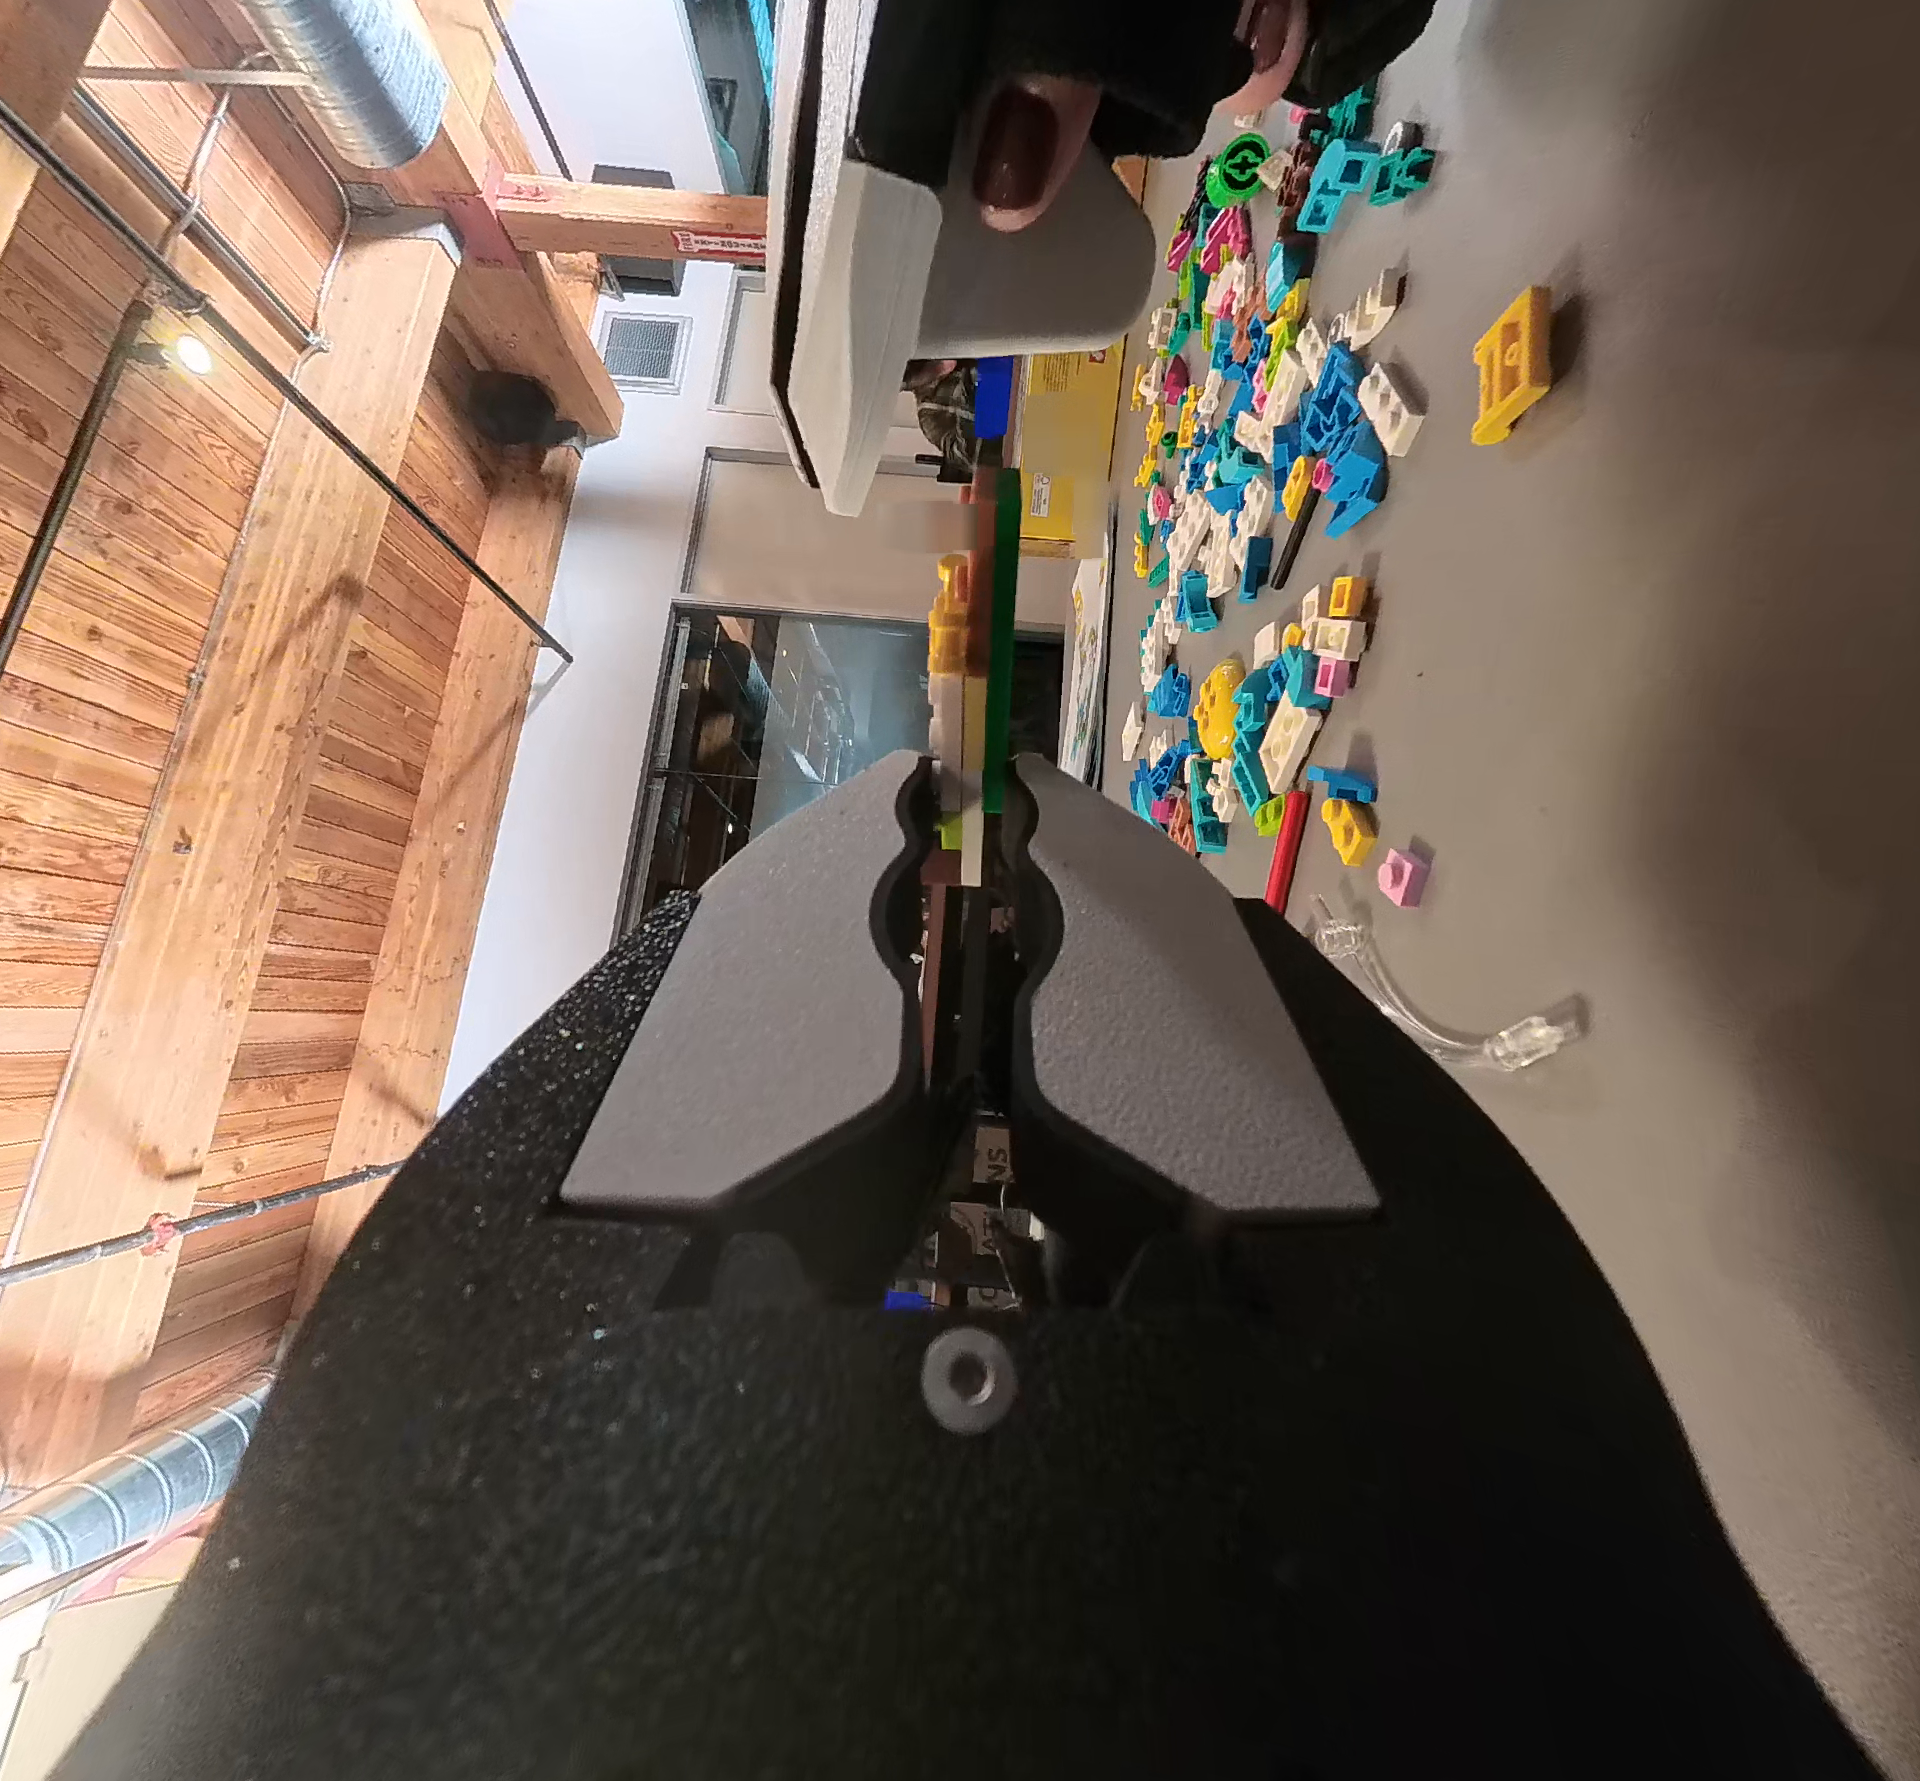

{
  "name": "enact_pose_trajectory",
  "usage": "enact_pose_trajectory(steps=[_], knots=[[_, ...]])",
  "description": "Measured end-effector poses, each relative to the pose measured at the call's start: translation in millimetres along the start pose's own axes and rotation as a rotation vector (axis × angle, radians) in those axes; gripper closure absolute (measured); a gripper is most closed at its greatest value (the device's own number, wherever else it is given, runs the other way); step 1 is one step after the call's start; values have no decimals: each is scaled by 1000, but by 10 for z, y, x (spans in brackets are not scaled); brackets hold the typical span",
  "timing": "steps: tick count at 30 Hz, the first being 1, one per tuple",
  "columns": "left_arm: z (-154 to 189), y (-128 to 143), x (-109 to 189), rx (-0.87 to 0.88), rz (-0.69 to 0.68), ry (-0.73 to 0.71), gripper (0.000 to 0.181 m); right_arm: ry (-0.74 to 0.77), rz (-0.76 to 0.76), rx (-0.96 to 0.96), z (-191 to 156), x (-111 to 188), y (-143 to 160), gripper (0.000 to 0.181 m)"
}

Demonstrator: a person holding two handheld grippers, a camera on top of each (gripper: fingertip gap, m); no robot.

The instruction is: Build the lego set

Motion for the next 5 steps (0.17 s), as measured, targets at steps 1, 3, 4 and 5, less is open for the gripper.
enact_pose_trajectory(steps=[1, 3, 4, 5], knots=[[-2, 2, 0, 1, -1, -1, 170, 0, 0, 0, 0, 0, 0, 164], [-5, 5, 1, 4, -1, -2, 170, 0, 0, -1, 1, -1, 1, 164], [-5, 5, 2, 3, -1, -2, 170, -1, -1, -1, 0, -2, 2, 164], [-5, 2, 1, 2, -1, -2, 170, -1, -2, -1, 1, -2, 3, 164]])
Point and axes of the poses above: each gripper's, where its closed fingertips meet, x back along the fingers, y out of its underside, z = x × y across the jaws, the point moved 5 cm from there along x, back along the fingers, and after that the axes turned 9 degrees about -z, right-handed, at the moved point
